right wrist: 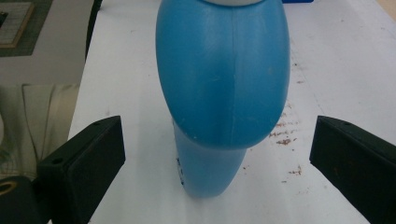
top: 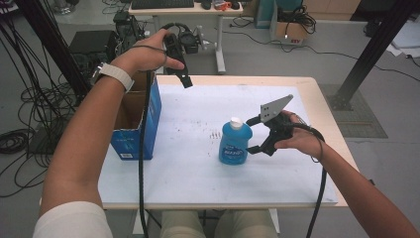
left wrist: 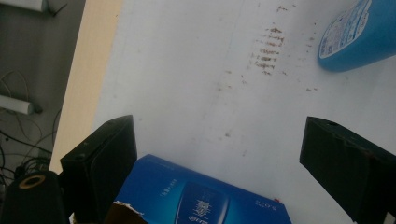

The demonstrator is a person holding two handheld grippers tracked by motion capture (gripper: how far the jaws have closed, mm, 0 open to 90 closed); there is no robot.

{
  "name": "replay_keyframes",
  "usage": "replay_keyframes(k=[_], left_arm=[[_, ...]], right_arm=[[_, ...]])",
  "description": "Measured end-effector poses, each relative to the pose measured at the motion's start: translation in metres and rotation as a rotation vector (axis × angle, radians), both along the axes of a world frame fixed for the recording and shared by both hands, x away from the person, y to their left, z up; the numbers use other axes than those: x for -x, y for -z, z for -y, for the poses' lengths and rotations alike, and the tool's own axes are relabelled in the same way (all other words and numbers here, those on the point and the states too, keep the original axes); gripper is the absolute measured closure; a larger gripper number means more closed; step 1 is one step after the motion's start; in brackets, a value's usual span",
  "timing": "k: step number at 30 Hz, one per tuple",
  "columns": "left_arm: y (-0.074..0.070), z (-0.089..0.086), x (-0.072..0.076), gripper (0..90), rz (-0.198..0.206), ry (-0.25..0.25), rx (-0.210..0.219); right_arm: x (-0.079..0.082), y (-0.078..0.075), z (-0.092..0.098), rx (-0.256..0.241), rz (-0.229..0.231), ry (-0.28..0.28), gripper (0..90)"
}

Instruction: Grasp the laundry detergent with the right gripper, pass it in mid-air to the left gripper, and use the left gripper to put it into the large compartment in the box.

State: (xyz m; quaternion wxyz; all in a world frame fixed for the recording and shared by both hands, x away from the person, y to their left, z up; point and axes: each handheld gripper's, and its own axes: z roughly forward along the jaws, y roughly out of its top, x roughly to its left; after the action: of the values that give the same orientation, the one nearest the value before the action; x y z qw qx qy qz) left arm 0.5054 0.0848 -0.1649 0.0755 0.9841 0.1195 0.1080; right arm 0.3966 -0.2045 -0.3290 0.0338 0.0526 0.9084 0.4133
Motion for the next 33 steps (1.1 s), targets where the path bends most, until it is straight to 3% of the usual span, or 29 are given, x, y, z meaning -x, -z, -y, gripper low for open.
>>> replay_keyframes(k=[8, 9, 33], left_arm=[[0.0001, -0.0001, -0.0004, 11.3, -0.003, -0.001, -0.010], [0.0004, -0.0004, -0.0005, 11.3, -0.002, -0.001, -0.006], [0.0006, -0.0002, -0.0009, 11.3, 0.002, -0.001, -0.003]], right_arm=[[-0.0020, 0.0030, -0.0036, 0.001, 0.011, -0.007, 3.4], [-0.0051, 0.0032, -0.0025, 0.020, 0.044, -0.037, 3.5], [-0.0054, 0.0054, -0.0051, 0.012, 0.040, -0.046, 4.1]])
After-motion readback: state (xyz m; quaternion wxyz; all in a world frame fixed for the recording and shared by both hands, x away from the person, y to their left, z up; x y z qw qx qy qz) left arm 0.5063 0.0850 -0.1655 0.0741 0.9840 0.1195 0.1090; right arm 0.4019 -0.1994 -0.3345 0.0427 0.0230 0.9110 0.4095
